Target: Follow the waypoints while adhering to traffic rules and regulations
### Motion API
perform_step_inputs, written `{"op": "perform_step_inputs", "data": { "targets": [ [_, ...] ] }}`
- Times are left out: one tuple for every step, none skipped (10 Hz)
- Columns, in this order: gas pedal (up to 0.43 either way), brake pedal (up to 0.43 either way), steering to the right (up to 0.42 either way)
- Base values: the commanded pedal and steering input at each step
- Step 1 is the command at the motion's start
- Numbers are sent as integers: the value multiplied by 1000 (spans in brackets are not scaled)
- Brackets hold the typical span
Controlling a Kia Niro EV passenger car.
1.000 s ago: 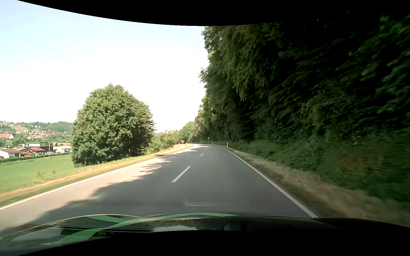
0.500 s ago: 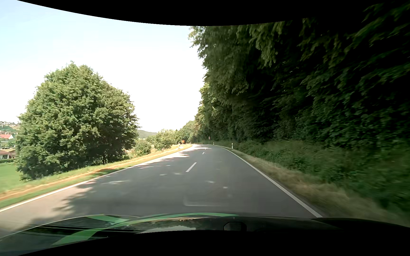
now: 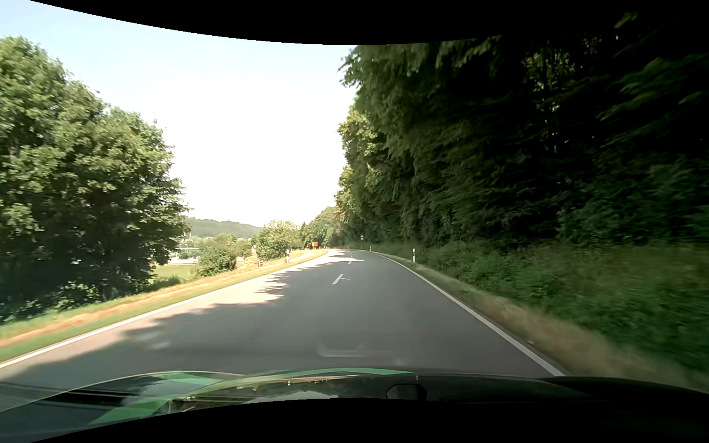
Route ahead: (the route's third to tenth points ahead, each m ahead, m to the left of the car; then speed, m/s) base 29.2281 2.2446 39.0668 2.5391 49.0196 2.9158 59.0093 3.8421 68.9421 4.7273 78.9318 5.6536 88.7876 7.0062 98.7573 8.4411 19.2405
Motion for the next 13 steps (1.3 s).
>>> {"op": "perform_step_inputs", "data": {
  "targets": [
    [98,0,-6],
    [87,0,-6],
    [87,0,-6],
    [98,0,-6],
    [98,0,-6],
    [98,0,-7],
    [98,0,-8],
    [98,0,-9],
    [98,0,-9],
    [138,0,-9],
    [157,0,-9],
    [169,0,-9],
    [169,0,-9]
  ]
}}
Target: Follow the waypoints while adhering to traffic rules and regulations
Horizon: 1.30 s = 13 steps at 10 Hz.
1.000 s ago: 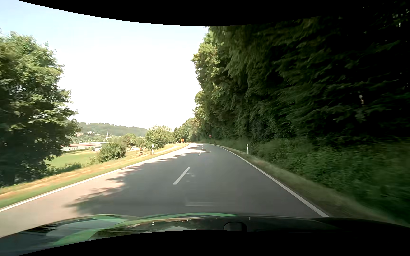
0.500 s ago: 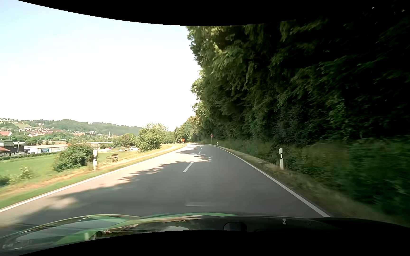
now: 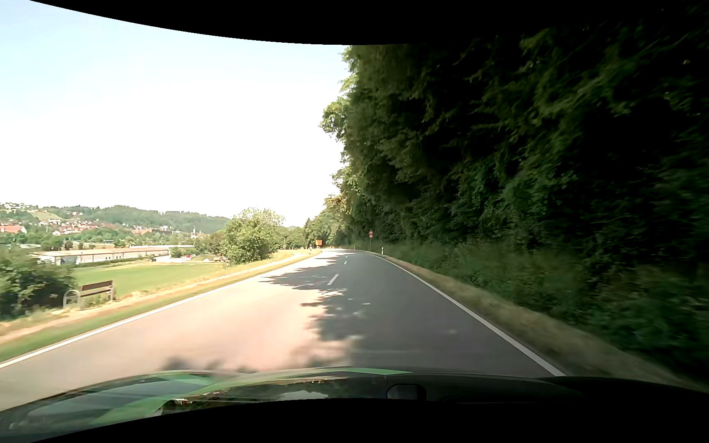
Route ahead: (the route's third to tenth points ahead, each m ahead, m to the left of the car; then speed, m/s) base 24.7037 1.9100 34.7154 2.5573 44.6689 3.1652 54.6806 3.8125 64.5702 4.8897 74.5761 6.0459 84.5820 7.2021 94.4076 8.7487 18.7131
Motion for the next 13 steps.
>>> {"op": "perform_step_inputs", "data": {
  "targets": [
    [169,0,-9],
    [169,0,-10],
    [169,0,-11],
    [157,0,-13],
    [110,0,-13],
    [79,0,-13],
    [59,0,-12],
    [39,0,-11],
    [28,0,-11],
    [0,0,-11],
    [0,0,-11],
    [0,0,-11],
    [0,0,-11]
  ]
}}
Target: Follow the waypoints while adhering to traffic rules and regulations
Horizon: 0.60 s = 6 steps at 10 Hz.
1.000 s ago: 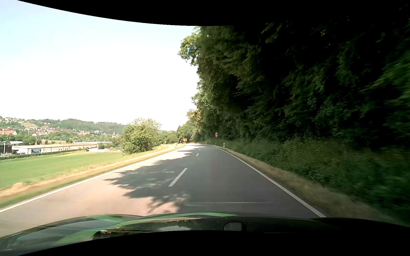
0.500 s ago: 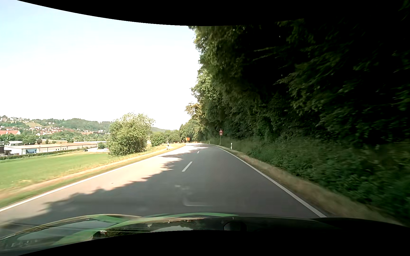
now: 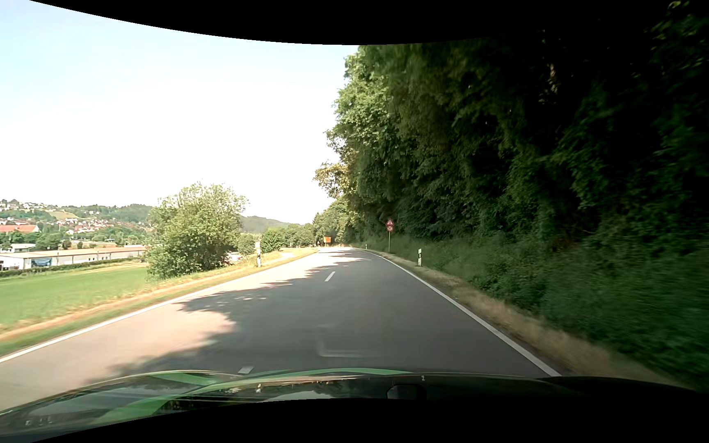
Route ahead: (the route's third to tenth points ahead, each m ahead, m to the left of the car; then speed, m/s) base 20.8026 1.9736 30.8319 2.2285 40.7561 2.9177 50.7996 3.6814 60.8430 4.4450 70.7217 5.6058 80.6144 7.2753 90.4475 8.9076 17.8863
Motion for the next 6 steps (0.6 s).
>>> {"op": "perform_step_inputs", "data": {
  "targets": [
    [0,0,-11],
    [0,0,-13],
    [0,0,-15],
    [0,0,-15],
    [0,0,-15],
    [0,0,-15]
  ]
}}
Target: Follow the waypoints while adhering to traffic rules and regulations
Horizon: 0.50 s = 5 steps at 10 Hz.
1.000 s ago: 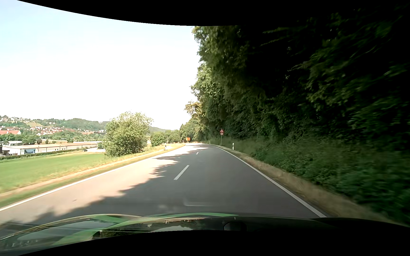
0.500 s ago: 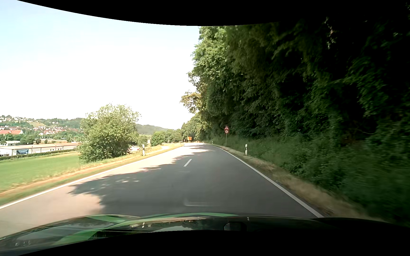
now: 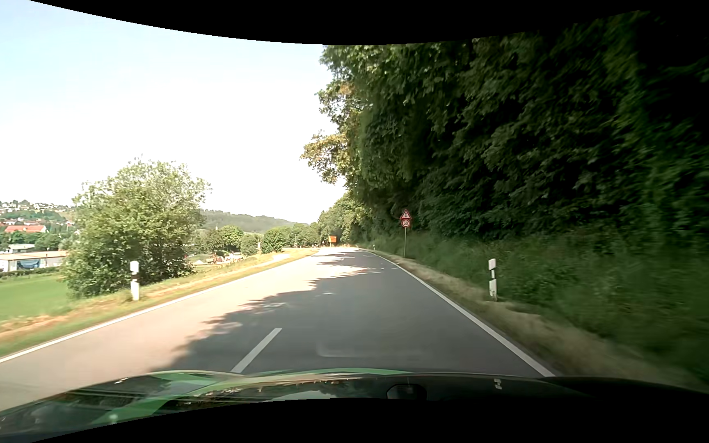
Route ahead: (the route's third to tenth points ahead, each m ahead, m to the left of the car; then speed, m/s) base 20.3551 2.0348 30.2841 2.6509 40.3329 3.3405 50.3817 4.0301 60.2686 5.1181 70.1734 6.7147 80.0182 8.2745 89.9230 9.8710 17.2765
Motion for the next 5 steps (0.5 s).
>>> {"op": "perform_step_inputs", "data": {
  "targets": [
    [0,0,-16],
    [20,0,-15],
    [39,0,-15],
    [79,0,-15],
    [110,0,-14]
  ]
}}
